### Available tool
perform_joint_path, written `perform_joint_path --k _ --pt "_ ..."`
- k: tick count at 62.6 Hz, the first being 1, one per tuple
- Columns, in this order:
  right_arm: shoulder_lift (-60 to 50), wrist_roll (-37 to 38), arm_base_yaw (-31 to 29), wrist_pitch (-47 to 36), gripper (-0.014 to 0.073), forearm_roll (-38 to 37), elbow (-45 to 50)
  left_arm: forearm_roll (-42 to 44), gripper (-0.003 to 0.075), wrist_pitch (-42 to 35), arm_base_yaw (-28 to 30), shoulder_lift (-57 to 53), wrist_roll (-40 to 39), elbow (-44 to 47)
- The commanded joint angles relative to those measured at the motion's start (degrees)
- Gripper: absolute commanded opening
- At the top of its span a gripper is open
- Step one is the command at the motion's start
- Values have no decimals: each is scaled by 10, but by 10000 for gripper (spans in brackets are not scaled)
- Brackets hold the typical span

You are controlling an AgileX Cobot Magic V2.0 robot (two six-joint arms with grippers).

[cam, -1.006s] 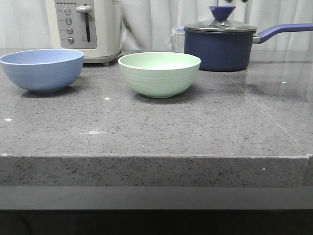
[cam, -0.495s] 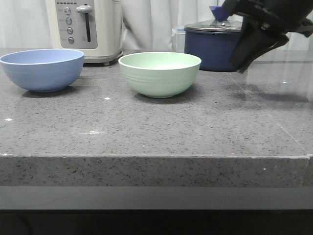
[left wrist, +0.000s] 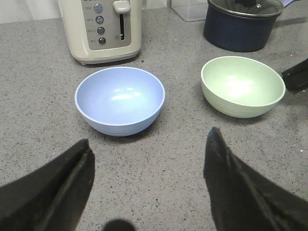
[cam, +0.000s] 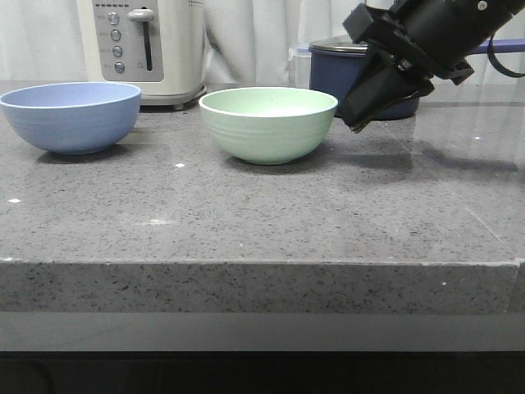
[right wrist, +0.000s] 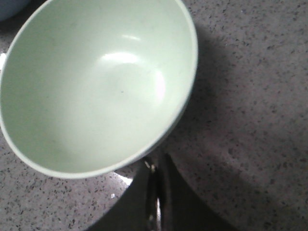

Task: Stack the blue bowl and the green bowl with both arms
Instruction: 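Release the green bowl and raise the right gripper beside it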

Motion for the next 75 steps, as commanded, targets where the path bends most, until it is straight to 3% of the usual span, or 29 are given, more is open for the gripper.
perform_joint_path --k 1,41,75 --pt "-17 -10 0 -15 -64 25 -13 -3 473 -39 -4 4 -1 -21" --pt "-11 -10 0 -14 -64 25 -13 2 473 -43 -1 12 -3 -24" --pt "-11 -10 0 -14 -64 25 -13 -8 473 75 128 291 -6 -237"
